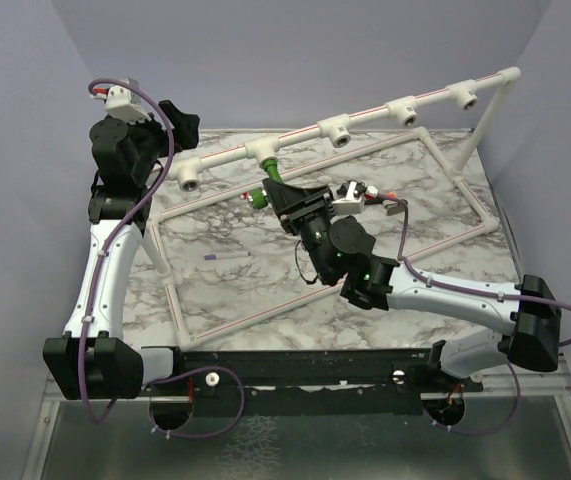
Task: Install the water faucets
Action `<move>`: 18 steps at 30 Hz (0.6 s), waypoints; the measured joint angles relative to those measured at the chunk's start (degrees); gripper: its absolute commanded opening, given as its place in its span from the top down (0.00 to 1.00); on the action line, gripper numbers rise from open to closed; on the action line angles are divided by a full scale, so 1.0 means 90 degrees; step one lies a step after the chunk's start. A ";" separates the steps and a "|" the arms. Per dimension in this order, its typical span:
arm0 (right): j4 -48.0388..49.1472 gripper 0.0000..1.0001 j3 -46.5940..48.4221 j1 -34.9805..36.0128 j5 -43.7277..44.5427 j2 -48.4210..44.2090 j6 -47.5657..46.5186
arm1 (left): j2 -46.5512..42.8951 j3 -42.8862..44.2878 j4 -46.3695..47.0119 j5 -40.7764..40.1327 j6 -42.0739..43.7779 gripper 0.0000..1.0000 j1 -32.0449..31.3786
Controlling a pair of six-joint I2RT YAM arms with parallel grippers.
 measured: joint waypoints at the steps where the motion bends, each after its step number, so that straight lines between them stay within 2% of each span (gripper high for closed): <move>1: -0.0083 0.99 0.0002 -0.0002 0.0000 -0.0015 0.0299 | 0.0000 0.0000 -0.0012 0.0000 0.0000 0.01 -0.0002; 6: -0.0308 0.99 0.0002 -0.0027 -0.0017 -0.0036 0.1630 | 0.0000 0.0000 -0.0015 0.0022 -0.0010 0.01 -0.0002; 14: -0.0483 0.99 0.0002 -0.0078 -0.0180 -0.0039 0.2824 | 0.0000 0.0000 -0.0010 0.0022 -0.0024 0.01 0.0000; 18: -0.0583 0.87 0.0002 -0.0107 -0.0265 -0.0058 0.3130 | 0.0002 0.0000 -0.0010 0.0022 -0.0024 0.01 0.0005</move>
